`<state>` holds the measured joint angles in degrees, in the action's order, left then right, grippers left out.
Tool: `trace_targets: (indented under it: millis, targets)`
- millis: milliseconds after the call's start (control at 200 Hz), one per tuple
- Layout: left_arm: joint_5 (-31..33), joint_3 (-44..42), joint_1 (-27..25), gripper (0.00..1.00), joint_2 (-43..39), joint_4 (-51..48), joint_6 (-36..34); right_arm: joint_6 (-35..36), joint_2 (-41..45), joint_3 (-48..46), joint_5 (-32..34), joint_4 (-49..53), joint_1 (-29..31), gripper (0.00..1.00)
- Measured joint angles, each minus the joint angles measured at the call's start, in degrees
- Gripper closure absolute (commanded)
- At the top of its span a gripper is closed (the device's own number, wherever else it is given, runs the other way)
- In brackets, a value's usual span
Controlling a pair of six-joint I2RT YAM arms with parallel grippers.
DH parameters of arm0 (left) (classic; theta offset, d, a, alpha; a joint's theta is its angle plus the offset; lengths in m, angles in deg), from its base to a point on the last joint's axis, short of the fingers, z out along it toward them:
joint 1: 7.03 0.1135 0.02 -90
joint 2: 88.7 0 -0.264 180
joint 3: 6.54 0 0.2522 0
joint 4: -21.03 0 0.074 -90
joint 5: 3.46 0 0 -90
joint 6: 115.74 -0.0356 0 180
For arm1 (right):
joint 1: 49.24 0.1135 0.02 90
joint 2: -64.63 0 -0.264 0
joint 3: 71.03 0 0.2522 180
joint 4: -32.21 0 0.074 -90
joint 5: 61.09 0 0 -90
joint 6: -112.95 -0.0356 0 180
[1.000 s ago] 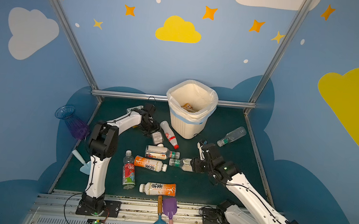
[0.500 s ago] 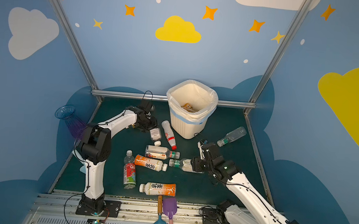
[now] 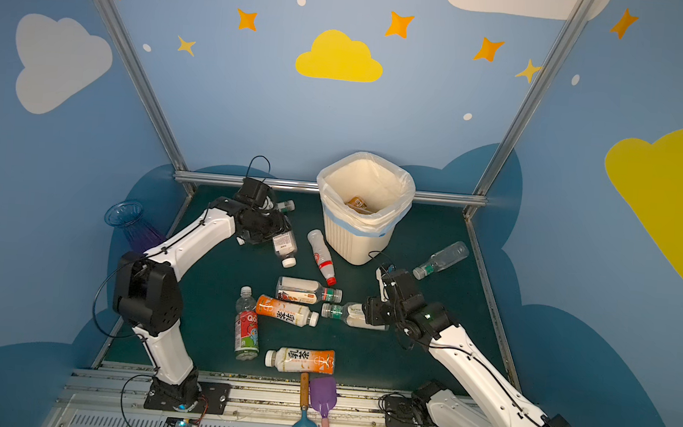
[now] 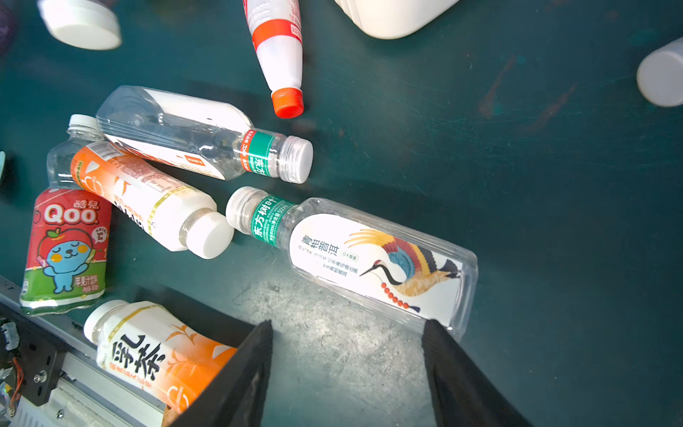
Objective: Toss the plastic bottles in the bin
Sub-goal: 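Lift the clear bottle with the left gripper up over the bin and release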
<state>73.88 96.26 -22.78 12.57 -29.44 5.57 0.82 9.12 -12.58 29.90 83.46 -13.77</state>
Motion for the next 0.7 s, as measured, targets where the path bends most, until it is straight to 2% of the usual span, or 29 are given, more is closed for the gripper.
trace_targets:
  millis: [195, 325, 421, 496, 561, 581, 626, 701]
  targets:
    - [1.7, -6.1, -0.2, 0.41, -13.9, 6.6, -0.6, -0.6, 0.0, 0.0, 0.2, -0.3, 0.0, 0.35]
    - [3.3, -7.1, -3.0, 0.41, -22.1, 15.0, -1.9, -1.1, -0.1, 0.1, 0.3, -0.6, 0.0, 0.35]
    - [4.2, -5.0, -5.8, 0.41, -24.4, 20.7, -3.3, -1.3, -1.0, 0.7, 0.3, -0.7, 0.1, 0.35]
    - [4.2, 1.8, -8.0, 0.41, -21.3, 23.1, -5.1, -1.3, -2.0, 1.6, 0.3, -0.7, 0.2, 0.35]
    - [3.8, 11.1, -9.9, 0.39, -15.1, 24.6, -6.9, -1.3, -2.7, 2.4, 0.3, -0.6, 0.4, 0.35]
    - [3.6, 14.4, -10.4, 0.34, -12.4, 24.9, -7.5, -1.2, -2.8, 2.6, 0.4, -0.6, 0.4, 0.35]
    - [3.1, 21.5, -11.3, 0.02, -7.1, 24.6, -8.8, -1.3, -3.1, 3.0, 0.4, -0.6, 0.5, 0.35]
    - [2.9, 35.2, -12.7, 0.00, 3.5, 21.6, -10.8, -1.2, -3.1, 3.3, 0.4, -0.6, 0.6, 0.35]
